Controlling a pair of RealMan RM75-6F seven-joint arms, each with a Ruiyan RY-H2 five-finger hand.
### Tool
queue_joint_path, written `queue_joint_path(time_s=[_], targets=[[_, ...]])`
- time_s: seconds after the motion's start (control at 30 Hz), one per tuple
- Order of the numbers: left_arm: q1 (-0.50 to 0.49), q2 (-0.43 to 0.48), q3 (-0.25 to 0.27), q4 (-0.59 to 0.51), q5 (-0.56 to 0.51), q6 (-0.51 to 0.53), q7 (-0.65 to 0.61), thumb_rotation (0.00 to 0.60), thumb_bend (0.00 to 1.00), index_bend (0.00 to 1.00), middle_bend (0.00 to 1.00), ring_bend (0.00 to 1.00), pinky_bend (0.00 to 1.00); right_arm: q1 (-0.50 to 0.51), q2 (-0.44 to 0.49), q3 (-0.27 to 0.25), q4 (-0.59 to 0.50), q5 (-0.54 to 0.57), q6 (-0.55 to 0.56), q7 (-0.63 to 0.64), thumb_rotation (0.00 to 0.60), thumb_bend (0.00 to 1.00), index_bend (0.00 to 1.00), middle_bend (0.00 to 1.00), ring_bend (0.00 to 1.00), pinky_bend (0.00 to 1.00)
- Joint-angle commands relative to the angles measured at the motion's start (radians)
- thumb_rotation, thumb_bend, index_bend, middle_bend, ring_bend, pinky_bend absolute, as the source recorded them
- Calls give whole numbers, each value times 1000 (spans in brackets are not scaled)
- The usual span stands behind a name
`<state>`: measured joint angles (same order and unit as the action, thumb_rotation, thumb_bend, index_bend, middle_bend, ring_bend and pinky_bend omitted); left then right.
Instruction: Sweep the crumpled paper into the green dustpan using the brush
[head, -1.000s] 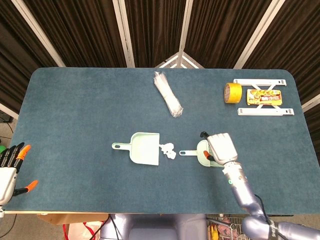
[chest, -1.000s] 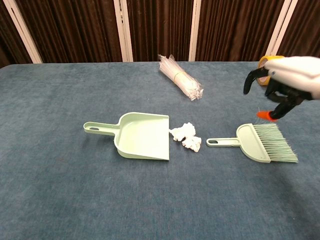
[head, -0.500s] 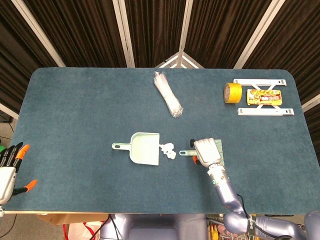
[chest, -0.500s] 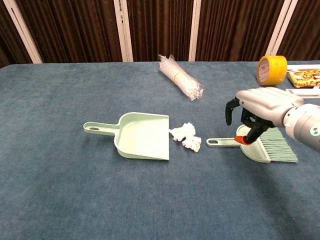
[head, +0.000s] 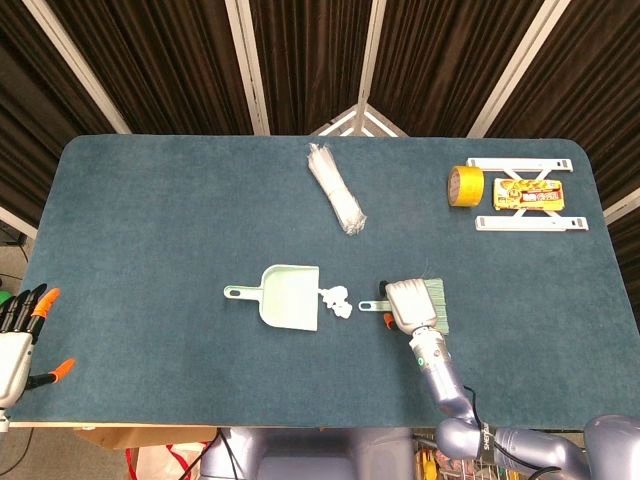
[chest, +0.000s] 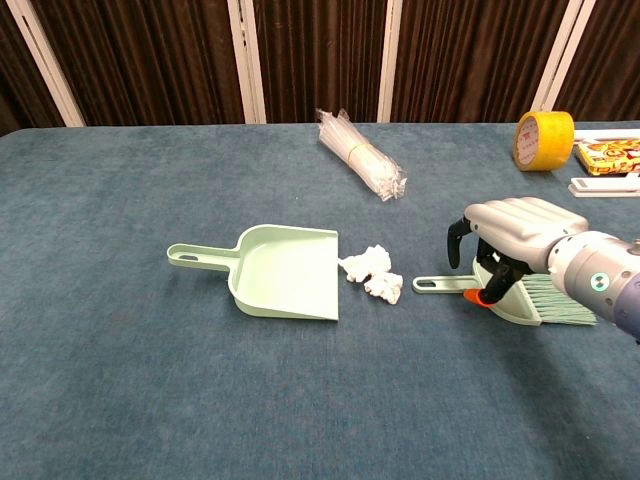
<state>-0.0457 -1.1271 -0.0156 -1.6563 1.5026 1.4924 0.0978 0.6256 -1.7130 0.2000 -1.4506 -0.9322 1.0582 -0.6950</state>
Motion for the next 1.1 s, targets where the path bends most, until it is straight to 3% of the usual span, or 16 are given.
queue_joint_path(time_s=[0.03, 0.47, 0.73, 1.1], targets=[[-1, 0, 0, 0, -1, -1, 0, 600, 0, 0, 0, 0, 0, 2, -6, -4, 6, 3, 1, 1, 600, 311, 456, 916, 969, 854], [-4, 1, -2, -1, -6, -7, -3, 600, 0, 0, 0, 0, 0, 20, -51, -5, 58, 34, 6, 8, 600, 310, 479, 915, 969, 854], [-5, 2, -1, -1, -7, -8, -4, 600, 0, 0, 0, 0, 0, 24, -55, -8, 61, 47, 6, 8, 600, 496, 626, 915, 969, 854], [-10, 8, 5, -3, -16, -26, 31, 600, 0, 0, 0, 0, 0, 27, -11, 6, -26, 24, 28, 29, 600, 528, 701, 915, 969, 854]])
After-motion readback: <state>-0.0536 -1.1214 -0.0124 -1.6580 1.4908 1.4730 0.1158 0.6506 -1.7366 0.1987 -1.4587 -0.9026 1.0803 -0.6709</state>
